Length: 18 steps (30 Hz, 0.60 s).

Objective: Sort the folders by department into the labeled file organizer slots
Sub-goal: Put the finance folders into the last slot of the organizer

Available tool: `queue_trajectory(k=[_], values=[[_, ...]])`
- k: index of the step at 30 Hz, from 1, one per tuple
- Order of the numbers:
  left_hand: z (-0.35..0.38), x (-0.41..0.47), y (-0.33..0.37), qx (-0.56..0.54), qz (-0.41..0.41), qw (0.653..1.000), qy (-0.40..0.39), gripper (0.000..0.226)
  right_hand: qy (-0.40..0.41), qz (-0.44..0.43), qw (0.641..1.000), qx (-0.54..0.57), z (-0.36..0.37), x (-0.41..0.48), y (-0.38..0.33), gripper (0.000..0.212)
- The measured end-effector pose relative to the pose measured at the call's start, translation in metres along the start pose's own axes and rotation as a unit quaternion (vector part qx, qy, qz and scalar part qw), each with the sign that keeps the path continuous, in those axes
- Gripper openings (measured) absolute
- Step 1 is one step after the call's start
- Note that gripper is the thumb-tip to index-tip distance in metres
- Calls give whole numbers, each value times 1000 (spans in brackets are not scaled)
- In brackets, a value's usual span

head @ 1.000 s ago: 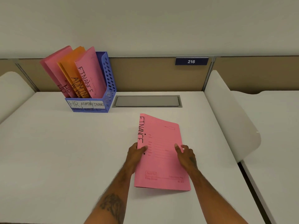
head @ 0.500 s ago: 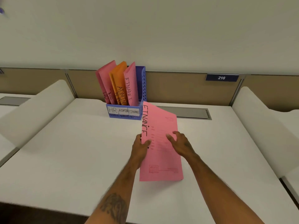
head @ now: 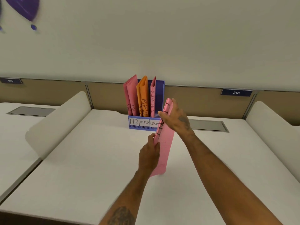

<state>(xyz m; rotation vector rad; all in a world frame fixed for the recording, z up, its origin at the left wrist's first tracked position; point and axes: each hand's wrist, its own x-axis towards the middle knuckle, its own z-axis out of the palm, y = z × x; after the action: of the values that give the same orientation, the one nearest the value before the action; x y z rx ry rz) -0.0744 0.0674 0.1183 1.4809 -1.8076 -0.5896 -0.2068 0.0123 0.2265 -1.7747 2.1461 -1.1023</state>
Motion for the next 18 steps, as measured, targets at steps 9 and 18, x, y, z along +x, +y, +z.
queue_trajectory(k=[9,18], values=[[11,34,-2,31,53,998,-18,55,40,27,999,6,2,51,-16,40],[-11,124,-30,-8,42,994,-96,83,56,-36,998,18,-11,114,-27,39]])
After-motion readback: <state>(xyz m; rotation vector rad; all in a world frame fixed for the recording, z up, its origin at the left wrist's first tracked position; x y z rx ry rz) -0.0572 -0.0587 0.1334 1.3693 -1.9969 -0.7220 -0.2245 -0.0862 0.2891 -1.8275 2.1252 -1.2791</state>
